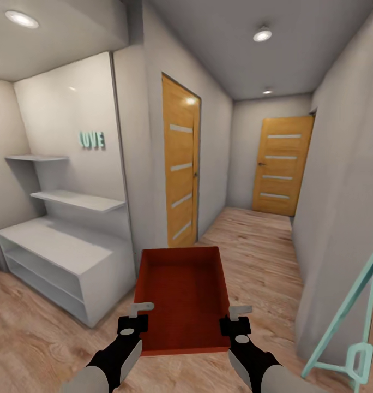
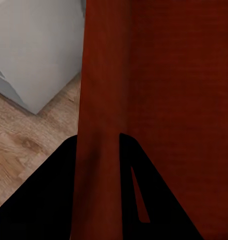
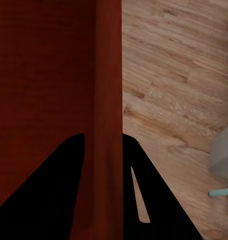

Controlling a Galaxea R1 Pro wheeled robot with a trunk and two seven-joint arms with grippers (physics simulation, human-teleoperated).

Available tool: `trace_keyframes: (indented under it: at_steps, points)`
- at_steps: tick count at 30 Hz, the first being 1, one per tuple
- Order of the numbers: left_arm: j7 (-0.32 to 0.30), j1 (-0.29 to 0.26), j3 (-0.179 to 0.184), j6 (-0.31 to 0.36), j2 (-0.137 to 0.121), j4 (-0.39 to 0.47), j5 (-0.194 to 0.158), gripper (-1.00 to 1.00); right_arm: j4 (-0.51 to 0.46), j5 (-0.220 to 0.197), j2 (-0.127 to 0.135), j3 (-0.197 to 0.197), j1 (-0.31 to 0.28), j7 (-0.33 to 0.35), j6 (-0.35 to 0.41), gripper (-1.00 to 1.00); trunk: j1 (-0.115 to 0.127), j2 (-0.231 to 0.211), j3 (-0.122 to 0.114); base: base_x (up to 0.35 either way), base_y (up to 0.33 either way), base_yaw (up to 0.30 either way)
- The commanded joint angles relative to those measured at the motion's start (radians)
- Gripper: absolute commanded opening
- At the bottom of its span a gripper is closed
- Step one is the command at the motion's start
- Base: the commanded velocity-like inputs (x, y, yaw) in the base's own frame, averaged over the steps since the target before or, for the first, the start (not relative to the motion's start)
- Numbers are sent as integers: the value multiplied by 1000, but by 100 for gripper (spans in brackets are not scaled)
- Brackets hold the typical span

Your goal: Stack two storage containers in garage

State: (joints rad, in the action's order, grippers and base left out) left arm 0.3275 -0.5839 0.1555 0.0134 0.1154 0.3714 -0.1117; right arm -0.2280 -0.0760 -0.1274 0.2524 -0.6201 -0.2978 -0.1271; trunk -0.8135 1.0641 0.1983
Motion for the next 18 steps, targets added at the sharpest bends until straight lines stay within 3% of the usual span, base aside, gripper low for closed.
trace_keyframes:
  at_steps: [1, 18]
  points:
    - [8, -1, -4, -44, -10, 4, 10, -100, 2, -18, 0, -15, -1, 9, -2, -100, -1, 1, 1, 307, 194, -242]
    - [8, -1, -4, -44, -10, 4, 10, -100, 2, -18, 0, -15, -1, 9, -2, -100, -1, 1, 1, 307, 194, -242]
